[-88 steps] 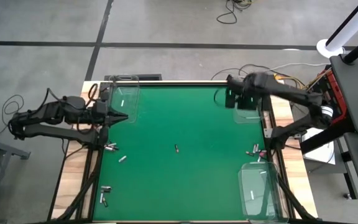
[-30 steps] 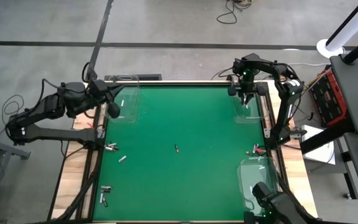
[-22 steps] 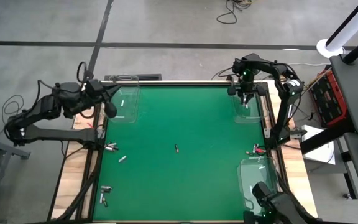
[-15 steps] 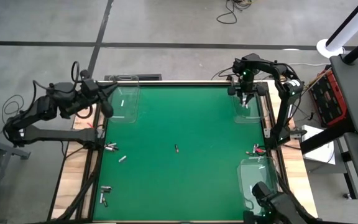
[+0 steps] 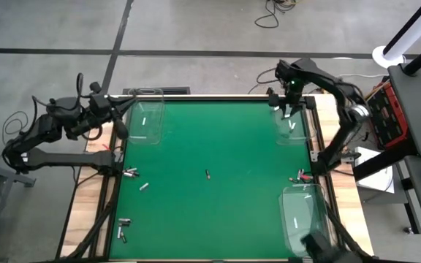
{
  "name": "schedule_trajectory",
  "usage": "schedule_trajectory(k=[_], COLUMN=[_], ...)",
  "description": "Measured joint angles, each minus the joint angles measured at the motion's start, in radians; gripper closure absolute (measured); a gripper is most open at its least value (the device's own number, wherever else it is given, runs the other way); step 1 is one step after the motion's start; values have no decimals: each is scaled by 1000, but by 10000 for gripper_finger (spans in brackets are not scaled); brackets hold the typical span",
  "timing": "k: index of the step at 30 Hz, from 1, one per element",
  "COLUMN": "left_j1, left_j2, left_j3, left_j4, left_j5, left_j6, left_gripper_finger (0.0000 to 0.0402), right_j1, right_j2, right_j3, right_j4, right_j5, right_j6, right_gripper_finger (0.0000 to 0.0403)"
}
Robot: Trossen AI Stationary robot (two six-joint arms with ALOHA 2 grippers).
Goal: Sort batteries
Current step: Put the silver battery into the top right transparent bin
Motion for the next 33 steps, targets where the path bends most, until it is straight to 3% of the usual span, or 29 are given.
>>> schedule_trajectory(k=[4,8,13,17,22,28,33], left_j1=[0,0,0,0,0,0,0], left_j2=[-30,-56,-86,-107,-129,-142,-123], left_j3=[0,0,0,0,0,0,0], left_j4=[-16,-40,-79,-98,-97,-97,-86], left_j5=[38,103,207,261,265,265,265], left_j6=[10,41,58,68,65,17,-20], left_gripper_finger=[393,393,393,393,393,393,393], right_j1=[173,445,841,1032,1088,1035,1013], right_j2=[-165,-283,-337,-334,-334,-343,-338], right_j3=[-13,-55,-106,-153,-269,-439,-550], right_j4=[-12,-28,-26,-58,-67,40,151], right_j5=[19,22,78,115,115,90,68], right_j6=[179,453,845,1067,1140,1085,1212], right_gripper_finger=[260,253,246,243,246,246,244])
